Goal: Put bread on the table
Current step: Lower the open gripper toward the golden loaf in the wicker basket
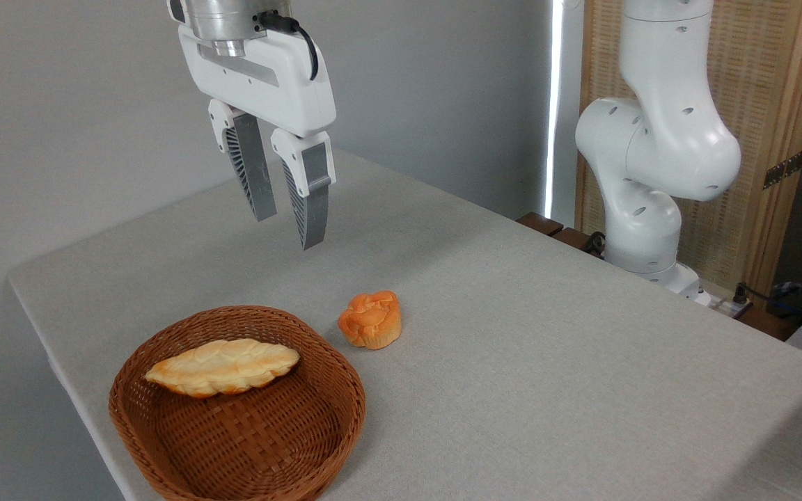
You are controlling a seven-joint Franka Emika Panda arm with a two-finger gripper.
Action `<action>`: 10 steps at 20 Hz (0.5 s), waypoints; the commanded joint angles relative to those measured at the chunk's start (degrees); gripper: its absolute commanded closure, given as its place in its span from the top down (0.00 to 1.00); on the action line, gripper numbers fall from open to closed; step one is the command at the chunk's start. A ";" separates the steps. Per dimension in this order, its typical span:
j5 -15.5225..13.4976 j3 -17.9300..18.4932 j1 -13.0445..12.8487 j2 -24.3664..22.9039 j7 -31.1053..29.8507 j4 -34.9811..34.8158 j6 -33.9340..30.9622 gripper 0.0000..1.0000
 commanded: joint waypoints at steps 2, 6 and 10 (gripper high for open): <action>0.28 0.20 -0.10 0.34 -1.24 0.36 0.73 1.00; 0.28 -0.07 -0.19 0.34 -1.06 -0.17 1.43 1.00; 0.11 -0.68 -0.19 -0.01 0.33 -2.62 5.12 1.00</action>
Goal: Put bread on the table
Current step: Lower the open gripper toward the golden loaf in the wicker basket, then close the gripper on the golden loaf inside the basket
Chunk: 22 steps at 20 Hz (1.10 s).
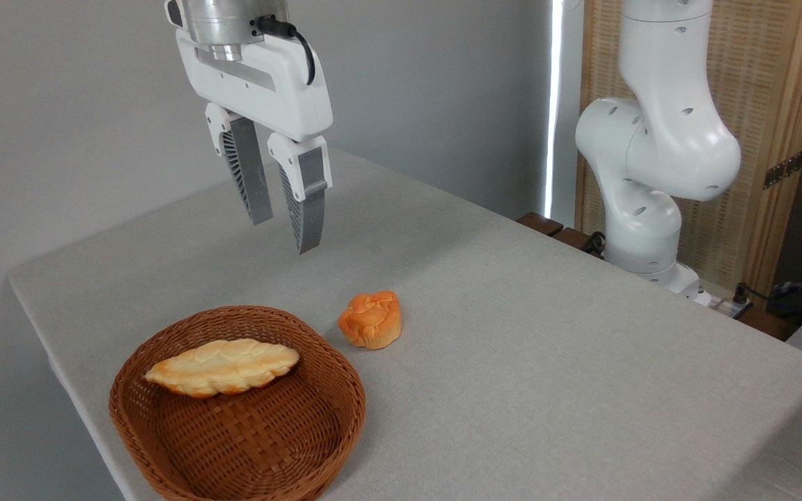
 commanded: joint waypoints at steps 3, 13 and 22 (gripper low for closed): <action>0.11 -1.77 -0.18 -0.90 7.72 -6.45 9.22 1.00; 0.11 -5.11 -0.18 -0.20 23.31 -21.93 35.59 1.00; 1.25 -6.08 -0.18 4.98 26.04 -24.66 45.02 1.00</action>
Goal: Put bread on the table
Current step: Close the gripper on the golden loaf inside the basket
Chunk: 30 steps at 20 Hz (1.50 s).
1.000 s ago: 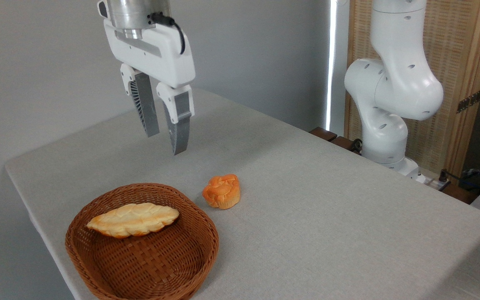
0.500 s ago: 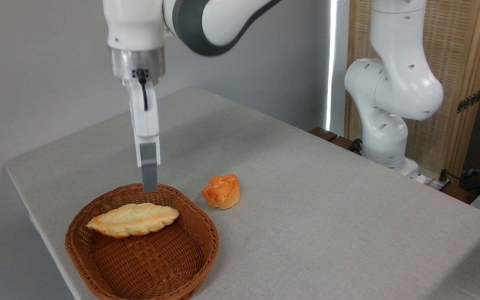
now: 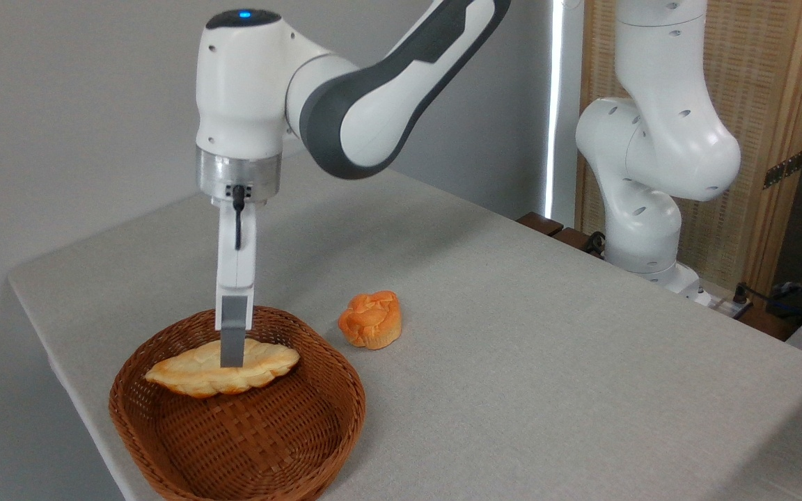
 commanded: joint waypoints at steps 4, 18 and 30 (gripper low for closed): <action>1.33 -0.84 0.18 2.34 2.45 -0.26 2.50 1.00; 1.16 -0.93 0.27 3.48 5.62 -0.26 4.17 0.46; 1.16 -0.84 0.36 3.39 5.70 -0.26 4.17 0.46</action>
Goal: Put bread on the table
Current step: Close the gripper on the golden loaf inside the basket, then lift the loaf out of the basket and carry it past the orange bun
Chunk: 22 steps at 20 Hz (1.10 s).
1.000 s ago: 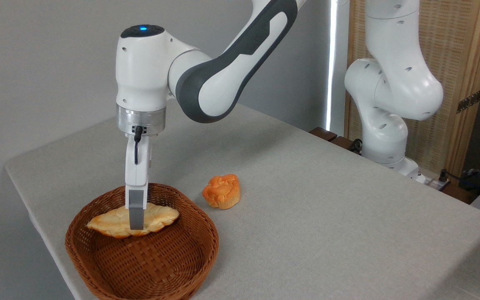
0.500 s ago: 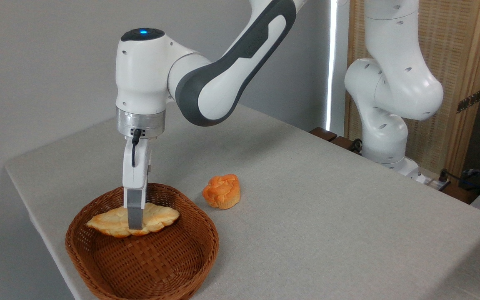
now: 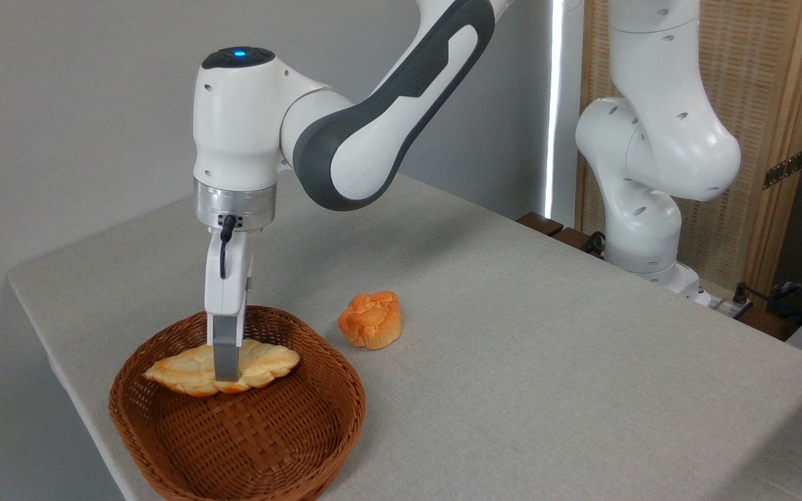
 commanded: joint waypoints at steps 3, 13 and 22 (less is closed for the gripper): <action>0.82 -0.18 0.27 -0.10 0.57 -0.24 1.20 0.46; -8.93 2.01 0.88 -7.38 -0.57 0.02 -0.02 0.39; -9.55 10.70 0.09 -26.17 -0.65 -6.36 -27.25 0.39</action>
